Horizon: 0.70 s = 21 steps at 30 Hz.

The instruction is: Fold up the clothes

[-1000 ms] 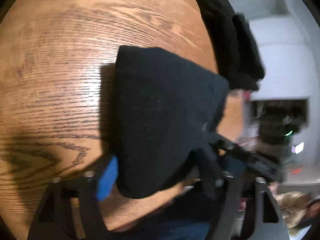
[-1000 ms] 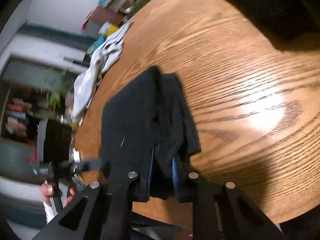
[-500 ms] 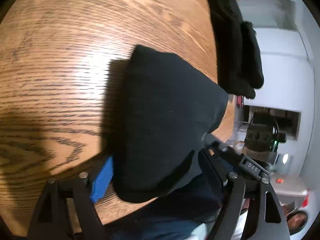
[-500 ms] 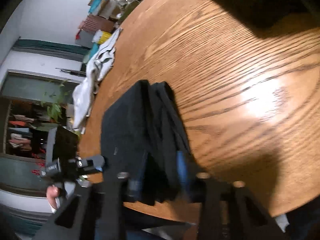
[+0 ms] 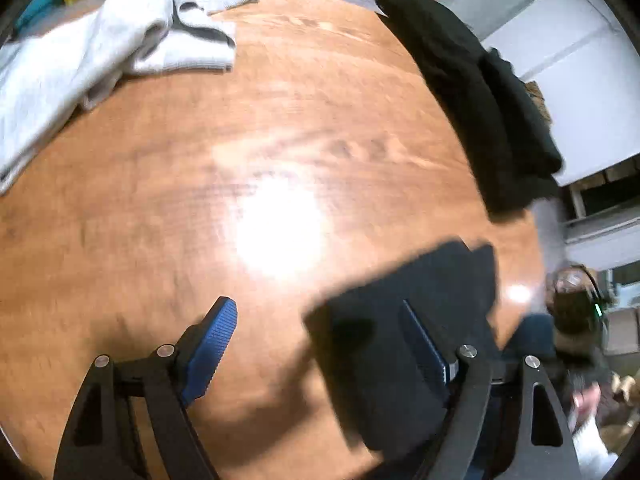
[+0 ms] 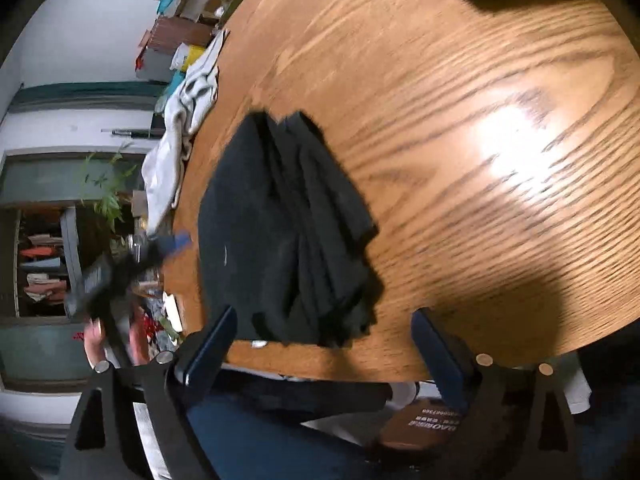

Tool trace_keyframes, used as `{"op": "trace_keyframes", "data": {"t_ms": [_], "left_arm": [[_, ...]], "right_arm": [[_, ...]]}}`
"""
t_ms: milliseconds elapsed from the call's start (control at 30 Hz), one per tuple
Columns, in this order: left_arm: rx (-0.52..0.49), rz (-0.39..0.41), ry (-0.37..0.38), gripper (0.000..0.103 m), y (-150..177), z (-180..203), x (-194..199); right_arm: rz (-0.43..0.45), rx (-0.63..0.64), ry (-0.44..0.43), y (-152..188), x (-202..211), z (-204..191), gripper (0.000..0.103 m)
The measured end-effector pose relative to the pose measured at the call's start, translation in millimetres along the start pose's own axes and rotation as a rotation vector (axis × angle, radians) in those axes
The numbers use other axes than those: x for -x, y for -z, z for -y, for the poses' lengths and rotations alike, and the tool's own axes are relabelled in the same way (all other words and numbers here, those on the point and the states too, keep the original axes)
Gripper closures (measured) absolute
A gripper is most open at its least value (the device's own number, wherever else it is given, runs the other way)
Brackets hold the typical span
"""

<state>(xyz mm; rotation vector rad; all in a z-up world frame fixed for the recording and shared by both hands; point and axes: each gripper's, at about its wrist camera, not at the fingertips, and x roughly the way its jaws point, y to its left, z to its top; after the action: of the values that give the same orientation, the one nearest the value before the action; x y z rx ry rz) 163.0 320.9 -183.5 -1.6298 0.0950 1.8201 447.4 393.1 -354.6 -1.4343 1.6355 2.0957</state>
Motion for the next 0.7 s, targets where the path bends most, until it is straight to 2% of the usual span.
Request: {"op": "trace_keyframes", "data": {"t_ms": [67,133,167,200,233,333,367,400,433,500,533,567,600,700], "left_arm": [[0.015,-0.020,-0.020,0.020,-25,-18,-19],[0.029,-0.055,-0.011,0.021,-12,5,-43],[0.026,-0.072,0.021,0.039,-17,7,-43],[0.020,-0.089,0.055,0.062,-20,8,-42],[0.008,-0.109,0.091,0.086,-20,11,-40],[-0.061,-0.188,0.161,0.098,-8,17,-36],[-0.060,-0.237,0.217,0.098,-1,10,-35],[-0.046,-0.281,0.273,0.098,5,7,-38],[-0.031,-0.286,0.292,0.097,8,2,-38],[0.000,-0.226,0.245,0.085,9,-7,-31],[0.023,-0.182,0.239,0.054,8,-11,-27],[0.042,-0.141,0.241,0.012,7,-14,-25],[0.058,-0.109,0.245,0.004,6,-16,-24],[0.072,-0.103,0.286,0.003,0,-10,-33]], "right_arm": [[-0.011,0.005,-0.012,0,-10,-5,0.012],[-0.016,0.028,0.002,-4,-16,-10,0.029],[-0.020,0.050,0.019,-7,-17,-12,0.053],[-0.026,0.077,0.040,-12,-19,-14,0.062],[-0.012,0.098,0.060,-19,-17,-15,0.064],[0.086,0.154,0.116,-43,-6,-19,0.064],[0.153,0.180,0.146,-56,2,-23,0.059],[0.200,0.196,0.173,-65,8,-25,0.049],[0.213,0.191,0.166,-69,13,-24,0.044],[0.222,0.162,0.120,-73,27,-20,0.024],[0.219,0.157,0.102,-71,32,-19,0.020],[0.211,0.158,0.086,-66,35,-18,0.016],[0.197,0.161,0.083,-61,38,-16,0.015],[0.124,0.158,0.107,-41,31,-10,0.013]]}}
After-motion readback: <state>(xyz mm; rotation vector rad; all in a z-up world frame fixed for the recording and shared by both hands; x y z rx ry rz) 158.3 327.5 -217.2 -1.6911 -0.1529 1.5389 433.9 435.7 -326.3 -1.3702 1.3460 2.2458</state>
